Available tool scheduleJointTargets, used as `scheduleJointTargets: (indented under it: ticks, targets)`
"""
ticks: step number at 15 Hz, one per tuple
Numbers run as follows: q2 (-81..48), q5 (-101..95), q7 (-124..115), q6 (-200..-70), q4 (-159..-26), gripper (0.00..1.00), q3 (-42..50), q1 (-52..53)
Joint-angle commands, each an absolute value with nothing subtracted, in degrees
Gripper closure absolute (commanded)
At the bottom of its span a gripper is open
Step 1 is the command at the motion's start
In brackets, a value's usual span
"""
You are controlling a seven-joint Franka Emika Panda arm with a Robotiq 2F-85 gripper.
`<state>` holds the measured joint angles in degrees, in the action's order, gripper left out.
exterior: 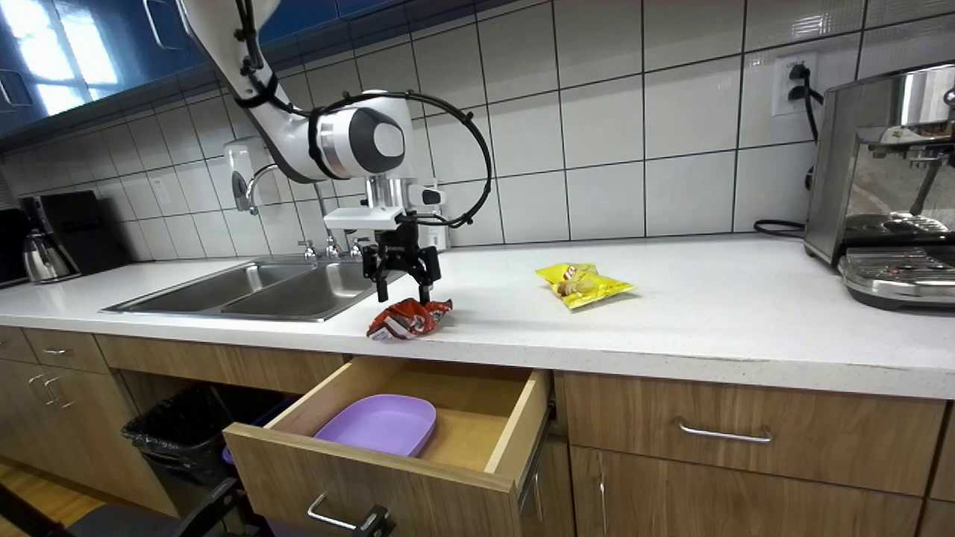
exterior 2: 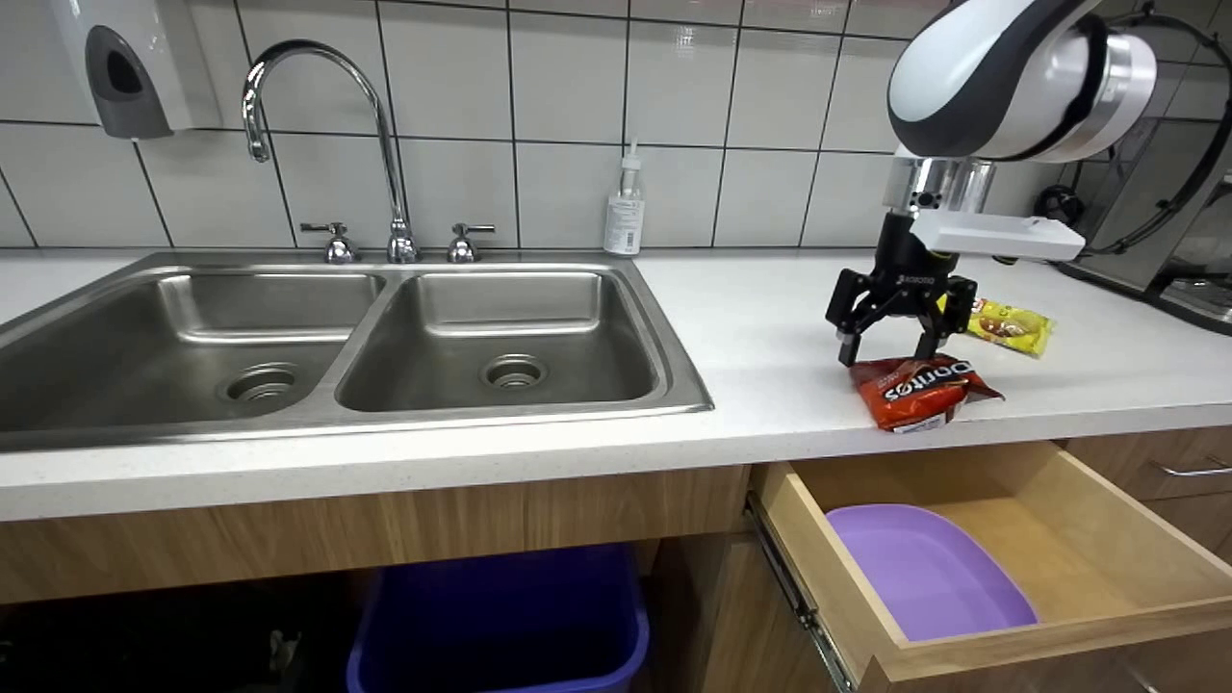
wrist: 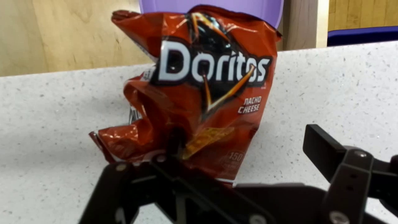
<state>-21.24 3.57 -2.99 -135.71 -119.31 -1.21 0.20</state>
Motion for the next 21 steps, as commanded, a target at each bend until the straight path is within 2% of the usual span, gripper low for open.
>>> scheduleJointTargets:
  ticks: [1, 21]
  targets:
    - [-21.12, 4.56, -1.82, -133.24, -118.64, 0.00, -1.74, 0.14]
    - [-11.05, 4.89, -1.73, -134.79, -132.66, 0.00, -2.17, 0.57]
